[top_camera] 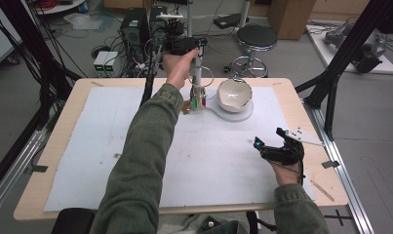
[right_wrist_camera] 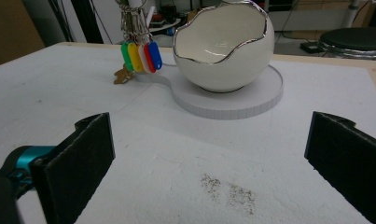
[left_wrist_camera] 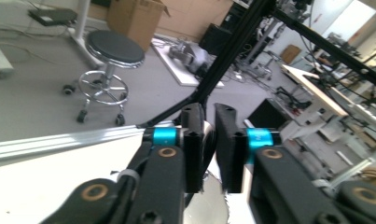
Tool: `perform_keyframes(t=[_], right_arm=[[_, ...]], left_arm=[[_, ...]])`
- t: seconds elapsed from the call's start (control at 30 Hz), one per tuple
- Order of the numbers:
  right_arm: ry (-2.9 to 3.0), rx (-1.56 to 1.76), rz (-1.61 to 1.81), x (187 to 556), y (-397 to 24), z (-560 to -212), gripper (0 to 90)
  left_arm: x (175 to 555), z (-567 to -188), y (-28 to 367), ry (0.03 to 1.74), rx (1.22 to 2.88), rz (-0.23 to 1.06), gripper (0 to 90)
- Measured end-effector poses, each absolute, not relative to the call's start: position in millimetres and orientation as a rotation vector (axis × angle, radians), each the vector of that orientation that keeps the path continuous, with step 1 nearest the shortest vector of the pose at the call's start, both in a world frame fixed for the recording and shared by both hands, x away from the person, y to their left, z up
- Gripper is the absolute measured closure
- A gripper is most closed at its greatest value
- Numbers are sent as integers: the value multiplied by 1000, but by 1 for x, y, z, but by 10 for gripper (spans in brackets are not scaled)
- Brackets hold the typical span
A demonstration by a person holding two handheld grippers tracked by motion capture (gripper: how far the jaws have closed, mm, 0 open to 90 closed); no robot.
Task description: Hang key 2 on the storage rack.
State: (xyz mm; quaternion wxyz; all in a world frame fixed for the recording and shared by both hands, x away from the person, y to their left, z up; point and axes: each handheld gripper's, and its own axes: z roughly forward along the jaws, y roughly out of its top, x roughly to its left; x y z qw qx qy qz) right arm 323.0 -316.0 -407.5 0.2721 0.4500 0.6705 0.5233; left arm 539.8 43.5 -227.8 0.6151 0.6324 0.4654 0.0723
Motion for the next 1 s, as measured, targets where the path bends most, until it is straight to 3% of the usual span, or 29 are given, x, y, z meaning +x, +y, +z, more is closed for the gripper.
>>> perform_keyframes(t=[0.27,0.43,1.0], right_arm=[[1810,1211,1404,323,-316,-408,6],[1810,1215,1405,323,-315,-407,6],[1805,1213,1397,322,-315,-407,6]], left_arm=[[533,-243,73,1095,1348,137,375],[530,-250,91,1197,1391,180,40],[499,-257,141,1181,1391,283,16]])
